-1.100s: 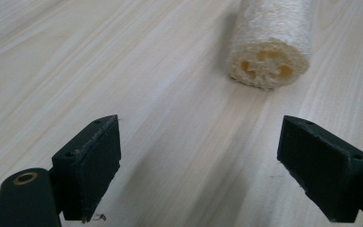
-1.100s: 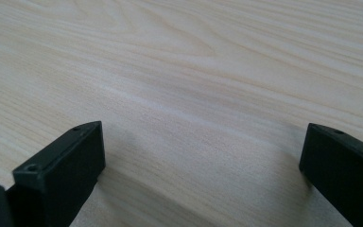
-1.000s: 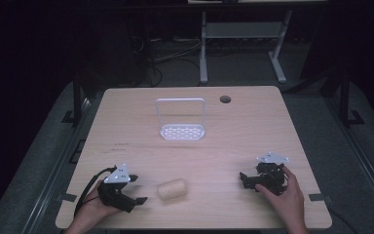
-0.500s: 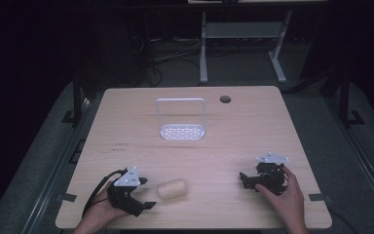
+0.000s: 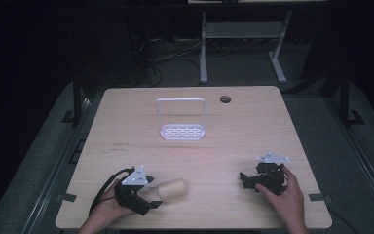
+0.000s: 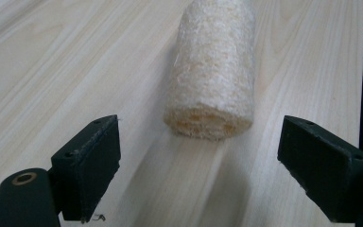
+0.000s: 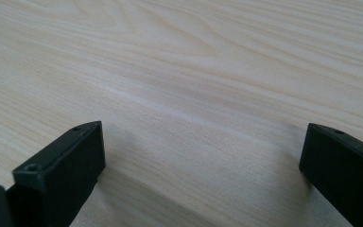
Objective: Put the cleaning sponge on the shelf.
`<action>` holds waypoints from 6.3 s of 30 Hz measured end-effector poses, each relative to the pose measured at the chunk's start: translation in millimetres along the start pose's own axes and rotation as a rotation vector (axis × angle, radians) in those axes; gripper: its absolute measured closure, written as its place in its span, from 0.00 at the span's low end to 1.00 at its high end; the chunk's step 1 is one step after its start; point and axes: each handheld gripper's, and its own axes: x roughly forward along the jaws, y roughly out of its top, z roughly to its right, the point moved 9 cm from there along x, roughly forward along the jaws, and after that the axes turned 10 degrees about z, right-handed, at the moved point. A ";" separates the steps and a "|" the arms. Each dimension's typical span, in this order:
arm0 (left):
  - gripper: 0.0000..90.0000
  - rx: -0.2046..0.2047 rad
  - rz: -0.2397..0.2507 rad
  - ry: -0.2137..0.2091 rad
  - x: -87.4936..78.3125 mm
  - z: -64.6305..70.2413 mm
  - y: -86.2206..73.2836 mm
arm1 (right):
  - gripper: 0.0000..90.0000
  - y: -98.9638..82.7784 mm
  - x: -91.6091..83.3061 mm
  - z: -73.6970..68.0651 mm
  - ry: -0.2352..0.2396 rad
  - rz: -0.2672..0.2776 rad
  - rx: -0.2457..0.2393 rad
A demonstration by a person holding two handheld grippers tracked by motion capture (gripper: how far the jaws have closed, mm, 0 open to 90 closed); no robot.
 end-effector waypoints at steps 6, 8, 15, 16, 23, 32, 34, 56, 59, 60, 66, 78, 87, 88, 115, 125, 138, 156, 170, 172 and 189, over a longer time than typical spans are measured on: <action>0.15 0.004 0.009 -0.004 4.8 0.8 6.3 | 0.01 0.0 0.1 0.0 0.000 0.001 0.001; 0.14 0.007 0.010 -0.007 6.3 0.8 8.1 | 0.01 0.1 0.2 -0.1 0.000 0.002 0.001; 0.14 0.012 0.029 -0.003 12.1 -0.5 18.1 | 0.01 0.1 0.2 -0.1 0.000 0.002 0.001; 0.14 0.018 0.032 -0.003 14.4 -0.9 21.4 | 0.01 0.1 0.2 -0.1 0.000 0.002 0.001; 0.14 0.022 0.039 -0.019 23.4 1.1 28.3 | 0.01 0.1 0.1 -0.3 0.000 0.002 0.003; 0.14 0.036 0.025 -0.049 40.3 7.4 33.0 | 0.01 0.0 0.1 0.1 0.000 0.002 -0.001; 0.15 0.043 0.019 -0.046 42.0 7.5 32.5 | 0.01 0.1 0.1 0.1 0.001 0.002 -0.001; 0.36 0.046 -0.013 -0.059 52.7 9.6 23.4 | 0.01 0.0 0.1 0.1 0.001 0.002 -0.001; 0.43 0.048 -0.013 -0.065 52.7 10.1 23.3 | 0.01 0.0 0.1 0.1 0.001 0.001 -0.002; 0.44 0.048 -0.013 -0.066 52.6 10.0 23.2 | 0.01 0.0 0.1 0.1 0.000 0.002 -0.002; 0.46 0.039 -0.012 -0.071 51.9 9.4 22.7 | 0.01 0.0 0.1 0.1 0.000 0.002 -0.001; 0.46 0.017 0.002 -0.047 43.4 5.7 25.0 | 0.01 0.0 0.1 0.1 0.001 0.002 -0.002; 0.46 -0.008 0.019 -0.001 35.1 -2.6 27.1 | 0.01 0.0 0.1 0.1 0.001 0.002 -0.002; 0.46 -0.013 0.021 0.008 34.4 -4.0 27.5 | 0.01 0.0 0.1 0.1 0.000 0.002 -0.002; 0.46 -0.083 0.044 0.117 26.3 -38.3 37.1 | 0.01 0.0 0.1 0.2 0.001 0.001 -0.002; 0.46 -0.088 0.050 0.131 31.1 -50.3 45.7 | 0.01 0.0 0.0 0.3 0.002 0.001 -0.004; 0.46 -0.085 0.047 0.147 37.4 -67.6 55.1 | 0.01 0.0 0.1 0.3 0.001 0.001 -0.004; 0.46 -0.083 0.045 0.155 52.3 -85.2 69.9 | 0.01 0.0 0.1 0.1 0.001 0.001 -0.002; 0.46 -0.075 0.047 0.178 64.5 -102.3 87.7 | 0.01 0.0 0.0 0.3 0.002 0.001 -0.004; 0.46 -0.074 0.048 0.182 66.2 -104.2 89.3 | 0.01 0.0 0.0 0.3 0.001 0.001 -0.004; 0.46 -0.073 0.032 0.204 81.7 -122.6 98.0 | 0.01 0.0 0.0 0.2 0.001 0.001 -0.003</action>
